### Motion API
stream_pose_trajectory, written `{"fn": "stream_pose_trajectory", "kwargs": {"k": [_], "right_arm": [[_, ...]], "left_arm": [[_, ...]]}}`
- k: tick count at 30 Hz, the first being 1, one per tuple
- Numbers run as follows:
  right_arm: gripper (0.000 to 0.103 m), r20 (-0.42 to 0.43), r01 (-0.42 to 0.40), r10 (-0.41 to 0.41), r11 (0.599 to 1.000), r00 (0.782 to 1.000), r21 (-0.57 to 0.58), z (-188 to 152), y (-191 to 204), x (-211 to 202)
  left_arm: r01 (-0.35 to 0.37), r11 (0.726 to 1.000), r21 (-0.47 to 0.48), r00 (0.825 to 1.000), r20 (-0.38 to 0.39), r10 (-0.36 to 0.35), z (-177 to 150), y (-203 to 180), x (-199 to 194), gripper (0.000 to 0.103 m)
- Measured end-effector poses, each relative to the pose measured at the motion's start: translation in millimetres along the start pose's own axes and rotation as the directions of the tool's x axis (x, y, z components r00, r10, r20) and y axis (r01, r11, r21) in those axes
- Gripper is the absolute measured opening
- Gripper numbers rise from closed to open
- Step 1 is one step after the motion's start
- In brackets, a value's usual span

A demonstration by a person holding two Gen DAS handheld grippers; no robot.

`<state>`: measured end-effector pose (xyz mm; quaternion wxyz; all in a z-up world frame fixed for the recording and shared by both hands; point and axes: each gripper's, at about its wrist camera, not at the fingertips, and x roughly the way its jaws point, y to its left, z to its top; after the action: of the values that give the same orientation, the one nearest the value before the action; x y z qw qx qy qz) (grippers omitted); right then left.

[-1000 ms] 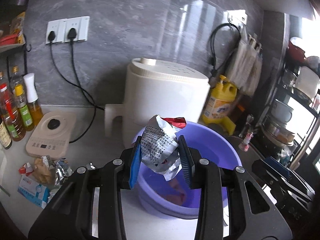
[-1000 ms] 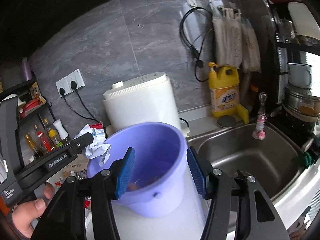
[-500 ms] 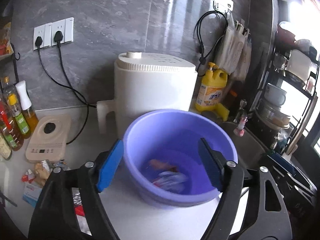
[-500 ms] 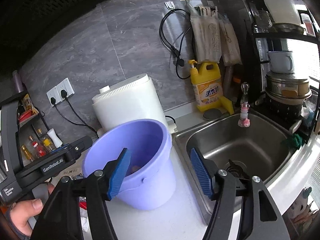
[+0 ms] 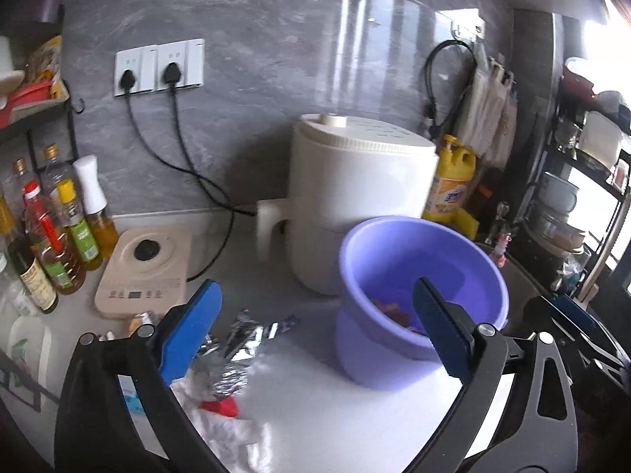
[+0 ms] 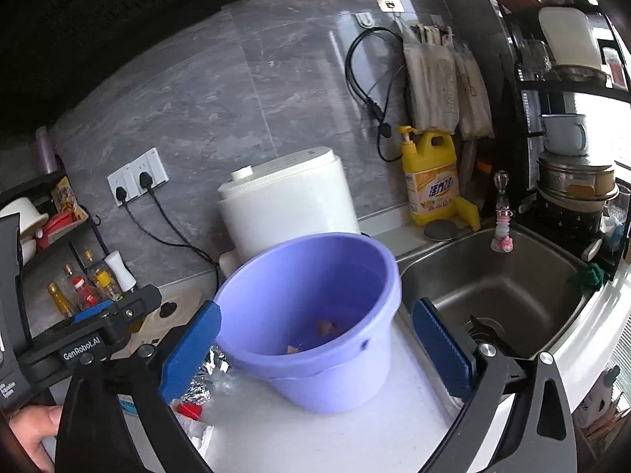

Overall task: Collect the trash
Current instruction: 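Move both tools back toward the remaining trash on the counter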

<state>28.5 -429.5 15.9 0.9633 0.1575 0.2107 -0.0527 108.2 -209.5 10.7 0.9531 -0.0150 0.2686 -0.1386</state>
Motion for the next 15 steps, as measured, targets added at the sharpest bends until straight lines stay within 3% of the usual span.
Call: {"fn": "stream_pose_trajectory", "kwargs": {"k": [7,15], "right_arm": [[0.095,-0.012,-0.007,0.007,1.0,1.0,-0.007,-7.6,28.6,7.6],[0.095,-0.078,-0.075,0.072,0.996,0.994,-0.039,-27.4,67.2,23.0]], "left_arm": [[-0.056,0.998,-0.029,0.998,0.003,0.056,-6.9,42.0,-12.4,0.096],[-0.139,0.987,-0.076,0.99,-0.043,0.136,-22.2,95.5,-18.0,0.096]]}}
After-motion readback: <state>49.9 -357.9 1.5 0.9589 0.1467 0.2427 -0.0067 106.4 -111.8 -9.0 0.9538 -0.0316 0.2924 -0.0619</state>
